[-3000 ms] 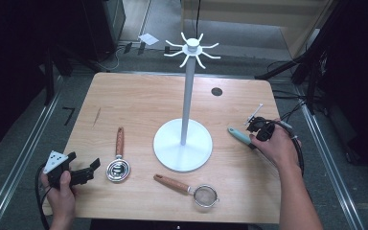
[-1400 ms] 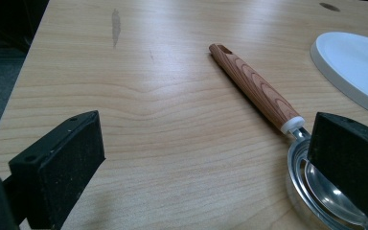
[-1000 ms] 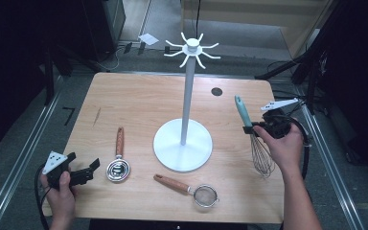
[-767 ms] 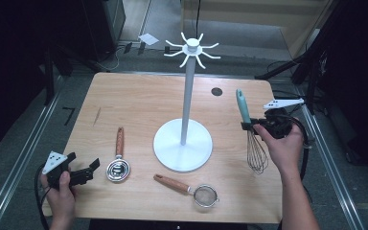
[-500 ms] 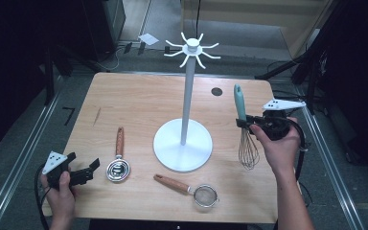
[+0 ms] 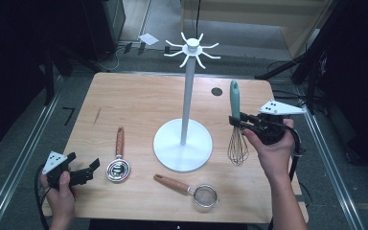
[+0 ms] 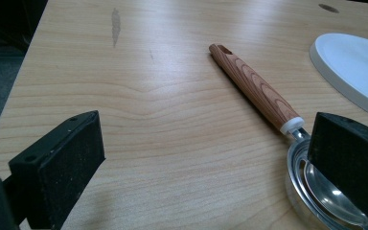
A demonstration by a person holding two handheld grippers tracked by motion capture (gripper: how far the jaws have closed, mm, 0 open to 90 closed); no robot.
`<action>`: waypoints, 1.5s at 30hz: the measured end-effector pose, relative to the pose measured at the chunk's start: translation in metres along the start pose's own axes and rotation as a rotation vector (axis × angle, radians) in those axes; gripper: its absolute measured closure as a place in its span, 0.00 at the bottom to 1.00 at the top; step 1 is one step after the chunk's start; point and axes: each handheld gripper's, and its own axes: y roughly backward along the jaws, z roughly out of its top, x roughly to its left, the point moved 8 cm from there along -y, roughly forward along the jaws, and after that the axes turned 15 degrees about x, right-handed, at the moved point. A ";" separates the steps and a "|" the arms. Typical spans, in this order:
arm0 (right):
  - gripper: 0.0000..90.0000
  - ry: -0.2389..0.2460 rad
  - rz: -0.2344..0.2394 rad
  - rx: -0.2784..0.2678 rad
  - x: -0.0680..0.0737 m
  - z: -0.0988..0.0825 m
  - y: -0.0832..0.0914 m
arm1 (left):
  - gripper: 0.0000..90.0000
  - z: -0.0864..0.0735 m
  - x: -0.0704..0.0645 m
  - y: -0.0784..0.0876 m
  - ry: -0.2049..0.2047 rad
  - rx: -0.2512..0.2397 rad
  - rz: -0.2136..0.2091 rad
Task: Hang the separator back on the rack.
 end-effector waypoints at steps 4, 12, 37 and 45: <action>0.79 0.010 0.032 -0.041 0.013 0.006 0.004 | 0.00 0.000 0.000 0.000 -0.001 0.001 0.000; 0.79 0.002 0.056 -0.112 0.035 0.016 0.011 | 0.00 0.000 0.000 0.000 0.000 0.000 -0.002; 0.78 0.032 0.078 -0.239 0.081 0.045 0.032 | 0.00 0.000 0.001 0.000 0.002 0.006 0.000; 0.78 0.055 0.082 -0.252 0.090 0.051 0.030 | 0.00 0.000 0.000 0.000 0.002 0.002 0.000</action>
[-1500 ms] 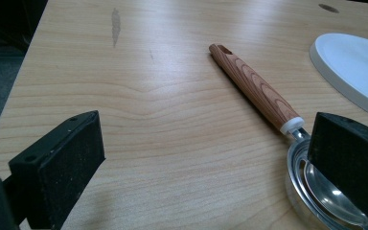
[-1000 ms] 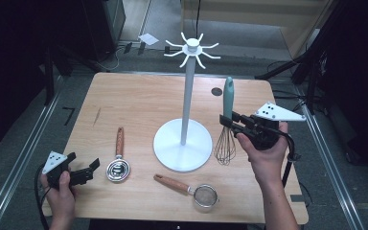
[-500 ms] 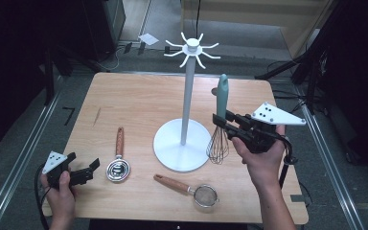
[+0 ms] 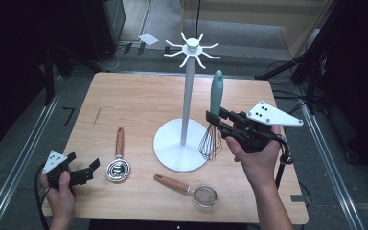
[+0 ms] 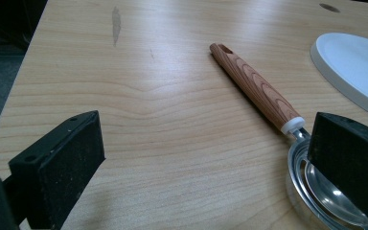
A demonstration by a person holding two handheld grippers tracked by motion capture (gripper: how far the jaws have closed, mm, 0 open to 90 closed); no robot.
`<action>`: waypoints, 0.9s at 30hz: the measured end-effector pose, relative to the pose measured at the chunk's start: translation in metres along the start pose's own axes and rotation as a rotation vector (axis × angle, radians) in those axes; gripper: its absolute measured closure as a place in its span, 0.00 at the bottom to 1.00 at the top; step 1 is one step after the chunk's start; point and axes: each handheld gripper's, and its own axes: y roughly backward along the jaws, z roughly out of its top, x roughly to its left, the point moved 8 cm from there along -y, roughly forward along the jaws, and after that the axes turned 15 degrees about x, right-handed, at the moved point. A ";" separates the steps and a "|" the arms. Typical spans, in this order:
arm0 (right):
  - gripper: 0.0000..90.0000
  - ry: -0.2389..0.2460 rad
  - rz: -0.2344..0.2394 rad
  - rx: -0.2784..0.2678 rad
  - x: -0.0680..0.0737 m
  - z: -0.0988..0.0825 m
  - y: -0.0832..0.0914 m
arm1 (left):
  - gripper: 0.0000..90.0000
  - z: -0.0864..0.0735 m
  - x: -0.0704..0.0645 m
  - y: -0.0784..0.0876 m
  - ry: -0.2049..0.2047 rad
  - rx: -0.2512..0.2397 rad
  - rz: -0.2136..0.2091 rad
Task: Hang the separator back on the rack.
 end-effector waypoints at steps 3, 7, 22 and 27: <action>0.78 0.001 -0.004 -0.009 0.002 0.001 -0.001 | 0.00 0.000 0.000 0.000 -0.001 0.001 0.000; 0.78 0.005 -0.005 -0.010 0.006 0.003 -0.003 | 0.00 0.000 0.000 0.000 -0.001 0.002 -0.002; 0.78 0.019 0.003 -0.028 0.013 0.012 -0.004 | 0.00 0.000 0.000 0.000 -0.001 0.001 -0.001; 0.78 0.025 0.003 -0.031 0.016 0.015 -0.004 | 0.00 0.000 0.000 0.000 -0.001 0.002 -0.002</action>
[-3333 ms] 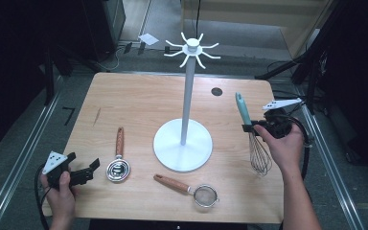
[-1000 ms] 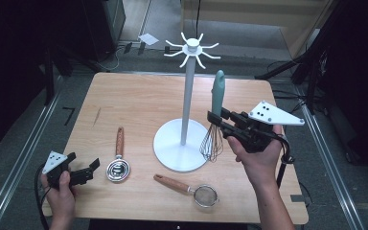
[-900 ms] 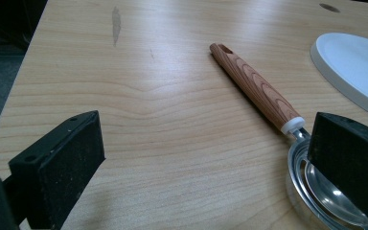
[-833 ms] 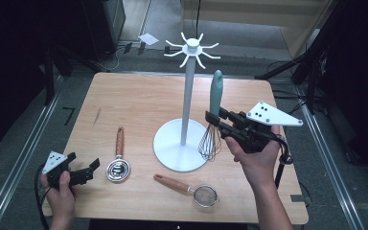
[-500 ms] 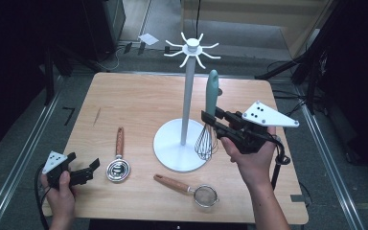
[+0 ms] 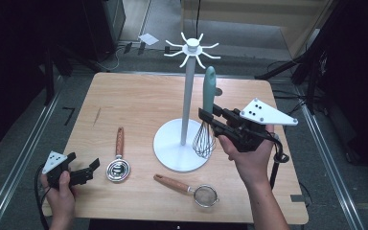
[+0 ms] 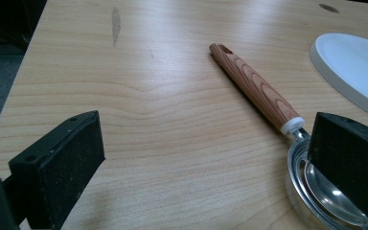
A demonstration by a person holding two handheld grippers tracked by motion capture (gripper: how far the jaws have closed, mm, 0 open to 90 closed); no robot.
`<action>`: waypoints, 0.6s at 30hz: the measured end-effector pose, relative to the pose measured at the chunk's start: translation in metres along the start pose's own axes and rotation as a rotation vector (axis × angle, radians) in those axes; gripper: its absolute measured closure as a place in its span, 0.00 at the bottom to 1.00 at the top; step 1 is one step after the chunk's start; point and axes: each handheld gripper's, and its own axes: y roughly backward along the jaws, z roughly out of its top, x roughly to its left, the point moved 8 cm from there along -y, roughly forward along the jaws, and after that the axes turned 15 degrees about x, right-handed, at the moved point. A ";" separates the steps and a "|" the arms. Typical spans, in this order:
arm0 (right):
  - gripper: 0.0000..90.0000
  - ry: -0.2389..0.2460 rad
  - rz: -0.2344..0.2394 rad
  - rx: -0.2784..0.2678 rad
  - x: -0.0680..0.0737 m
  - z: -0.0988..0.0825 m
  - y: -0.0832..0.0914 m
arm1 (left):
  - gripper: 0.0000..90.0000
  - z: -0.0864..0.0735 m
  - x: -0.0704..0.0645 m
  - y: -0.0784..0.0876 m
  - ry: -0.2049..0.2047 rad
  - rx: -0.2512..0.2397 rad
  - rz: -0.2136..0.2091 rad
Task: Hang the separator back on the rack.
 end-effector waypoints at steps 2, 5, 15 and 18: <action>0.78 0.009 -0.006 0.000 0.000 0.002 -0.001 | 0.00 0.000 0.000 0.000 0.001 0.000 -0.001; 0.78 0.010 -0.024 0.011 -0.001 0.002 -0.003 | 0.00 0.000 0.000 0.000 0.003 0.003 -0.003; 0.78 0.007 -0.033 0.011 0.001 0.007 -0.009 | 0.00 0.000 0.000 0.000 0.005 0.006 -0.005; 0.78 0.003 -0.037 0.013 0.001 0.008 -0.011 | 0.00 0.000 0.000 0.000 0.005 0.006 -0.005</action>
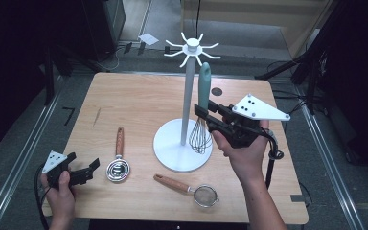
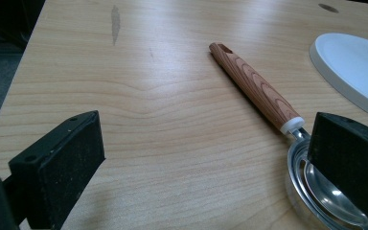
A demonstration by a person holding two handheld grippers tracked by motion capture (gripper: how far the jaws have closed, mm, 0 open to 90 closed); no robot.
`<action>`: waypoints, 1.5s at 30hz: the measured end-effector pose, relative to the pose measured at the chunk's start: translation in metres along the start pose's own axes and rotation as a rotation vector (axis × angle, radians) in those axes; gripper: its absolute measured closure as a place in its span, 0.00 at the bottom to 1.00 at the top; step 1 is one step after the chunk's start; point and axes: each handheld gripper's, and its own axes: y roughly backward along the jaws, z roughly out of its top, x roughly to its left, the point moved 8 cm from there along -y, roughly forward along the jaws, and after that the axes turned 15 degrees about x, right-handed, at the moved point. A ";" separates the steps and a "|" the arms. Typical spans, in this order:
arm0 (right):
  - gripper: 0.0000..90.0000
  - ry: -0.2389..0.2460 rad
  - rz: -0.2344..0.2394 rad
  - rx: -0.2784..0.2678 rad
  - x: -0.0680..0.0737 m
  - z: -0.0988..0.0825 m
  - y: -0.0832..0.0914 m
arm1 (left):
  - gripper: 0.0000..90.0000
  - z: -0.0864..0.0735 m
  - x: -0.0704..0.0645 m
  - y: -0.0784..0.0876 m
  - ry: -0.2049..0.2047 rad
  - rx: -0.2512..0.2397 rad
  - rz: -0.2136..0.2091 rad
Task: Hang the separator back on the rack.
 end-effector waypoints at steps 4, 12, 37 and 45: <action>0.78 -0.001 -0.002 0.002 0.000 0.001 -0.003 | 0.00 0.000 0.000 0.000 -0.001 0.002 0.001; 0.78 -0.002 -0.011 -0.002 -0.002 0.001 -0.006 | 0.00 0.000 0.000 0.000 -0.001 0.002 0.001; 0.76 0.026 -0.007 -0.019 -0.010 -0.001 -0.008 | 0.00 0.000 0.000 -0.001 0.002 0.004 0.001; 0.96 0.017 -0.009 -0.046 -0.018 -0.001 -0.004 | 0.00 0.000 0.000 -0.001 0.003 0.006 0.001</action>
